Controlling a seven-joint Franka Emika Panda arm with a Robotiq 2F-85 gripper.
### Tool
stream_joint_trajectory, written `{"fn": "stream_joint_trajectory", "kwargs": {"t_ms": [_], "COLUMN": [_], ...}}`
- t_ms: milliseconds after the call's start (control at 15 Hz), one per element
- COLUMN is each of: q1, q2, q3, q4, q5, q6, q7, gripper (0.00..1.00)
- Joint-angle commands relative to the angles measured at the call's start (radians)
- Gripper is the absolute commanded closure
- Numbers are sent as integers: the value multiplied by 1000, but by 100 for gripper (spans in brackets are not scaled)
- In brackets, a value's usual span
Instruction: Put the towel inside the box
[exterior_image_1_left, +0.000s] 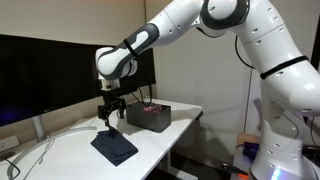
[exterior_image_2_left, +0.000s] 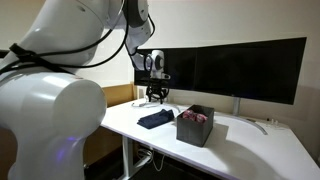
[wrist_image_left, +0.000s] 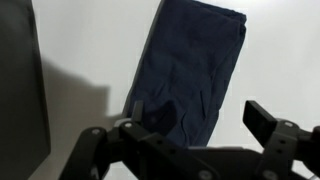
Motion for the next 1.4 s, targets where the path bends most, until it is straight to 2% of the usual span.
{"fn": "stream_joint_trajectory", "kwargs": {"t_ms": [0,867,1333], "q1": [-8,-13,-18], "q2": [7,117,186], "q3": [5,6,8], "q4": [-35,3,59], "q5": [-5,9,20], "q6": [35,24,-1], "q7": [20,4,-3], "gripper": [0,0,0]}}
